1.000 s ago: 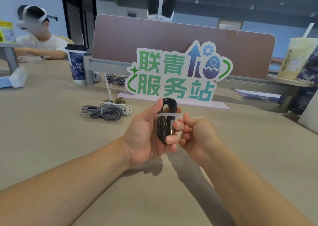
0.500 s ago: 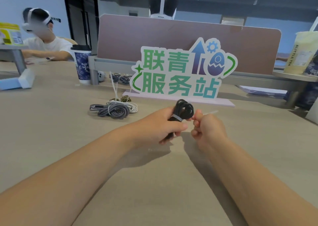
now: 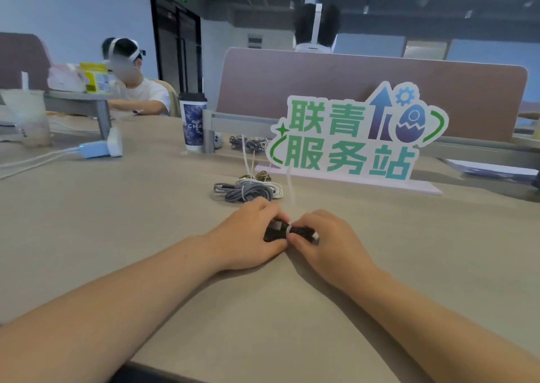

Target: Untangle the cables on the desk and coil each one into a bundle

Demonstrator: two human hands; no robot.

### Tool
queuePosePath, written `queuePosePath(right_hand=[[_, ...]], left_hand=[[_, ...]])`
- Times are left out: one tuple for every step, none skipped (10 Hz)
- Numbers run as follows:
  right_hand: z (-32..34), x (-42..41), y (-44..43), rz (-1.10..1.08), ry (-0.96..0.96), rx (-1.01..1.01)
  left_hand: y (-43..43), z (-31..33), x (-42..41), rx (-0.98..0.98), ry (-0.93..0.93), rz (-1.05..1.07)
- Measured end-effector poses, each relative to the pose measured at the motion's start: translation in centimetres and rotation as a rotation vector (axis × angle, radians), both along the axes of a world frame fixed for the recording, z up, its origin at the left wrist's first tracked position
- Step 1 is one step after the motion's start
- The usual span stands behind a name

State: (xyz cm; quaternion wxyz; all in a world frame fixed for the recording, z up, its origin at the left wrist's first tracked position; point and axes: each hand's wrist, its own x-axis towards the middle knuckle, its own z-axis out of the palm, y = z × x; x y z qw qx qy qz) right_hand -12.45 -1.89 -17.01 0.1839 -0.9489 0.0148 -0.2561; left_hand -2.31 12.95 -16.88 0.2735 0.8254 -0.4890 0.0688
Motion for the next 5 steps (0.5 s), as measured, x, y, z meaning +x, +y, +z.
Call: queuePosePath(right_hand=[[-0.1, 1.7, 1.2, 0.001, -0.102, -0.072], [-0.4, 4.4, 2.8, 0.02, -0.131, -0.178], [-0.5, 7.4, 3.8, 0.016, -0.089, -0.182], [-0.3, 8.7, 3.6, -0.019, -0.095, -0.108], [0.2, 7.9, 2.8, -0.085, -0.277, 0.053]], left_hand=[[2.5, 0.1, 1.2, 0.009, -0.014, 0.061], [3.8, -0.1, 3.1, 0.007, -0.033, 0.16], [4.0, -0.1, 4.9, -0.079, -0.013, 0.264], [4.0, -0.1, 5.9, -0.247, 0.014, 0.365], [4.6, 0.0, 6.7, -0.389, 0.087, 0.494]])
